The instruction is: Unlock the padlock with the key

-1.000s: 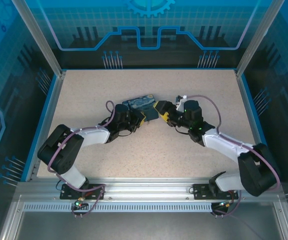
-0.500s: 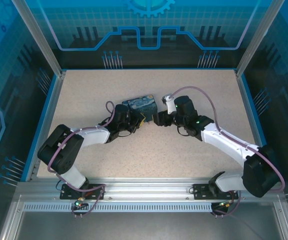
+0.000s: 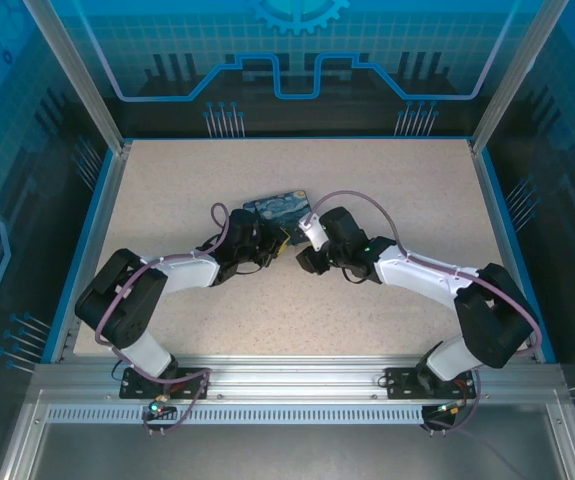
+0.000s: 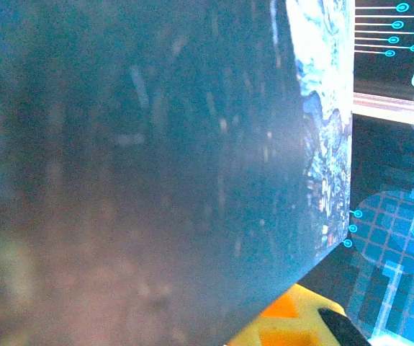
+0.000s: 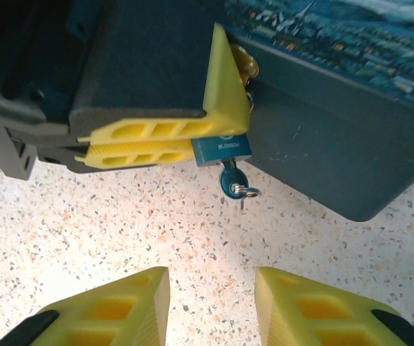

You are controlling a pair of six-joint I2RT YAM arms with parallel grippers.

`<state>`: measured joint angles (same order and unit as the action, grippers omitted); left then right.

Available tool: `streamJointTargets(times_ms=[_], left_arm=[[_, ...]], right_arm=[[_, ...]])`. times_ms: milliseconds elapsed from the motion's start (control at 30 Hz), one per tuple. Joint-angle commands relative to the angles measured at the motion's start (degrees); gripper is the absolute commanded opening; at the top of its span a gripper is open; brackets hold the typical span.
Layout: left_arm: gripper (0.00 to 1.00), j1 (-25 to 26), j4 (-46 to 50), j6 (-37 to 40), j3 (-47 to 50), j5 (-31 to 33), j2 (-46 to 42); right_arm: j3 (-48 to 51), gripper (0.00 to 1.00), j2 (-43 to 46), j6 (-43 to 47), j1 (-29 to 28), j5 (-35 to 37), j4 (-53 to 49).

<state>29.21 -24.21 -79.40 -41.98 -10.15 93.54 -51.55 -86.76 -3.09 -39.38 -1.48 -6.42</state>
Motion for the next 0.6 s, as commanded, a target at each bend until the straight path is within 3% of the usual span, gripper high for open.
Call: streamJointTargets(times_ms=[0,567], left_arm=[[0.00,-0.03,-0.35,0.50,-1.97,-0.42,-0.77],[0.00,-0.07,0.39,0.75,-2.58,-0.64,-0.46]], right_arm=[[-2.08,0.36,-1.51,1.76,-0.78,-0.49,0.67],[-1.68,0.34,-3.63,2.13,-1.46,-2.53,6.54]])
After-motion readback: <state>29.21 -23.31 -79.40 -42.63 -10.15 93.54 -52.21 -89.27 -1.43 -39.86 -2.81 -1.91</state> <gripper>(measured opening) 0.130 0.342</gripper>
